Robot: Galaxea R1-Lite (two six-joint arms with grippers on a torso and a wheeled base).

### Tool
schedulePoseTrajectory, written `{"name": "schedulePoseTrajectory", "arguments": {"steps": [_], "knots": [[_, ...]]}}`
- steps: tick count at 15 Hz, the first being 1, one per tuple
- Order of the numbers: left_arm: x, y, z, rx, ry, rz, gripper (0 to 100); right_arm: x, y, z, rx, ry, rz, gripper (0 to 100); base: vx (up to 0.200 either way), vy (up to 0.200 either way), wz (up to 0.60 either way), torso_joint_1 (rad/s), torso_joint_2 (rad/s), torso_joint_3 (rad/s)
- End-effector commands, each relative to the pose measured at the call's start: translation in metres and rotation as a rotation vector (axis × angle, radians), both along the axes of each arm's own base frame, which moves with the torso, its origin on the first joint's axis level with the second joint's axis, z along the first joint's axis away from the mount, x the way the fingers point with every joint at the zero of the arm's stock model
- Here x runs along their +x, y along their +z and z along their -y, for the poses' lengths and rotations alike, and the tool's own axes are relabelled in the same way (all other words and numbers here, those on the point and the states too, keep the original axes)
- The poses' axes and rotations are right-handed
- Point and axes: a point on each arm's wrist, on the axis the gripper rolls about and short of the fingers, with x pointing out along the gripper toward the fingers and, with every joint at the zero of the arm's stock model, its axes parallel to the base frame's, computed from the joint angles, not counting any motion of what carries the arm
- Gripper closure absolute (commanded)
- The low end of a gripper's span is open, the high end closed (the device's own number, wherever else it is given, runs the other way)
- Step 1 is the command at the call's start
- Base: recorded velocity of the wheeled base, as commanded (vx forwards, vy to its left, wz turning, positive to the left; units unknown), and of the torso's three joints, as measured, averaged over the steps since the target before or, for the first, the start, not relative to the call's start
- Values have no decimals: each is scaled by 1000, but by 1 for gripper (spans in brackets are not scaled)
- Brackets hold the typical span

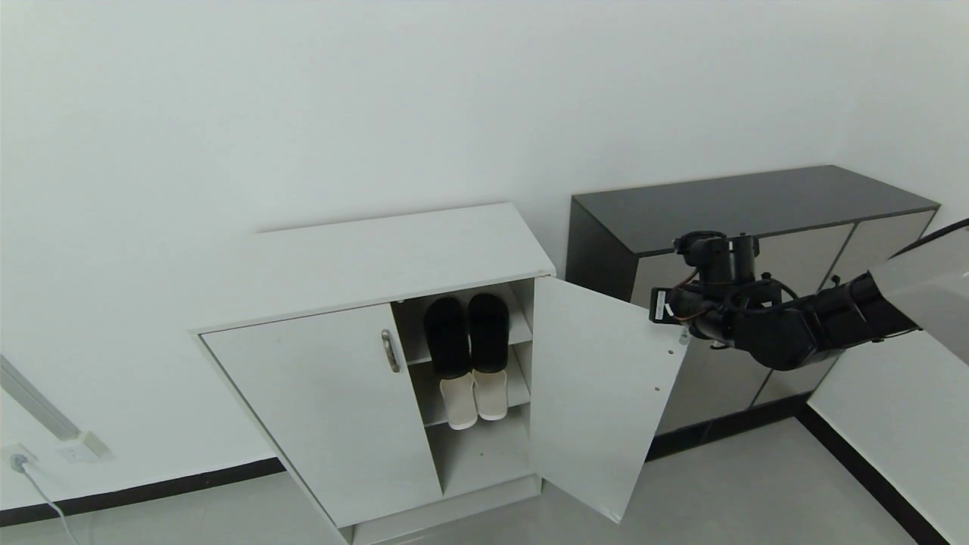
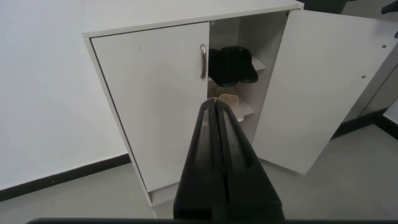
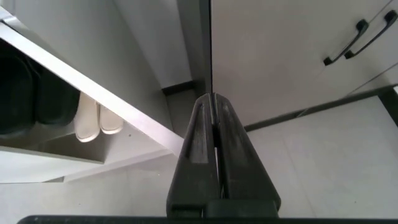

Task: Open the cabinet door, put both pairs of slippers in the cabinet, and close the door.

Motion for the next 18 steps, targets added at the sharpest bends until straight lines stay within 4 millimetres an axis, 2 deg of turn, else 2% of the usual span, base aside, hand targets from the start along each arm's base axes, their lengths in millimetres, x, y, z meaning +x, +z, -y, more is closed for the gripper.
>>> {"name": "schedulePoseTrajectory", "arguments": {"steps": [1,3,6,8,9,10,11,13,16,18], "knots": [[0,0,0,2,0,-2,100,3,-12,-1,-9,-2,-24,100,0,0,0,0,0,0],[0,0,0,0,0,-2,100,2,-15,0,-13,-3,-34,100,0,0,0,0,0,0],[0,0,0,2,0,0,100,-15,-13,-8,-15,25,-46,100,0,0,0,0,0,0],[0,0,0,0,0,-2,100,-42,-12,-23,-17,83,-37,100,0,0,0,0,0,0],[0,0,0,0,0,-2,100,-49,-11,-27,-17,99,-31,100,0,0,0,0,0,0],[0,0,0,0,0,-2,100,-77,-15,-43,-19,170,-32,100,0,0,0,0,0,0],[0,0,0,0,0,-2,100,-96,-20,-55,-22,223,-37,100,0,0,0,0,0,0],[0,0,0,0,0,-2,100,-118,-25,-70,-13,291,-17,100,0,0,0,0,0,0],[0,0,0,0,0,-2,100,-125,-18,-74,20,319,36,100,0,0,0,0,0,0],[0,0,0,0,0,-2,100,-127,-21,-72,1,336,55,100,0,0,0,0,0,0]]}}
